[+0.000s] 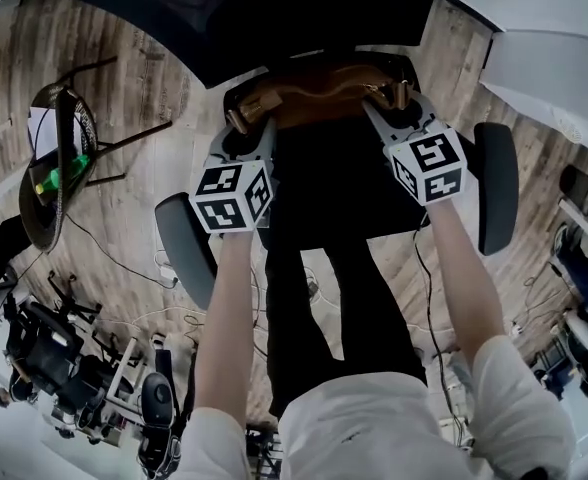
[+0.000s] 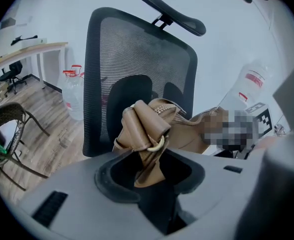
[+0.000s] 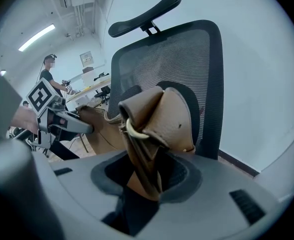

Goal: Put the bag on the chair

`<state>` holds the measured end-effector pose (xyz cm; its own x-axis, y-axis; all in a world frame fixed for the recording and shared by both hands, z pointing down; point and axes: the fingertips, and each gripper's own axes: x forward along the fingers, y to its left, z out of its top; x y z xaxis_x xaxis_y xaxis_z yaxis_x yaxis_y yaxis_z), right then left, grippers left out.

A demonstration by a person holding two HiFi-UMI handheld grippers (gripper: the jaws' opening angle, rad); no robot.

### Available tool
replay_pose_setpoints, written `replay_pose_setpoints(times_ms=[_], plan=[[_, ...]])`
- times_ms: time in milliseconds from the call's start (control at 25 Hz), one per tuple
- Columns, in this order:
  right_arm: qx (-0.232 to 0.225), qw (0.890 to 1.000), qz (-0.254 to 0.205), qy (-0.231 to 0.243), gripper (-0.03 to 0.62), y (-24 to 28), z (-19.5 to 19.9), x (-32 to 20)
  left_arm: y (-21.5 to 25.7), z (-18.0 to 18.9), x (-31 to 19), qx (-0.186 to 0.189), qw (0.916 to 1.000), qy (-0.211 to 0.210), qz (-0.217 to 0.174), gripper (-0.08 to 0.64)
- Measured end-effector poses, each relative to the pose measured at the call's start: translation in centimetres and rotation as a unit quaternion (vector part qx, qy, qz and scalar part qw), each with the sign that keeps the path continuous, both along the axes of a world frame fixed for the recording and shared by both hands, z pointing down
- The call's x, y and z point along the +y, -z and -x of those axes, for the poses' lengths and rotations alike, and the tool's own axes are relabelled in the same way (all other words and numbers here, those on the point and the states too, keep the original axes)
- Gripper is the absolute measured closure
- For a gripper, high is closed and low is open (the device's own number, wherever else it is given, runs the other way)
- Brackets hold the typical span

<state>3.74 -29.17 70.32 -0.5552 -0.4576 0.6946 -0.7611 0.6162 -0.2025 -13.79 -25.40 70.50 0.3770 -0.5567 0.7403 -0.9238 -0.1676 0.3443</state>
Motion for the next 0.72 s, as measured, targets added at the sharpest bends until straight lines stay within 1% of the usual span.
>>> replay_pose_setpoints(times_ms=[240, 440, 720], plan=[[0.002, 1.0, 0.01, 0.002, 0.446, -1.5, 0.1, -0.7, -1.2, 0.1, -0.7, -0.005, 1.0, 0.001, 0.006, 0.44], [0.008, 1.0, 0.018, 0.015, 0.445, -2.4, 0.5, -1.2, -2.4, 0.5, -0.9, 0.004, 0.9997, 0.013, 0.018, 0.44], [0.016, 0.999, 0.029, 0.019, 0.443, -3.5, 0.5, -1.5, -3.4, 0.4, -0.9, 0.008, 0.9994, 0.019, 0.029, 0.44]])
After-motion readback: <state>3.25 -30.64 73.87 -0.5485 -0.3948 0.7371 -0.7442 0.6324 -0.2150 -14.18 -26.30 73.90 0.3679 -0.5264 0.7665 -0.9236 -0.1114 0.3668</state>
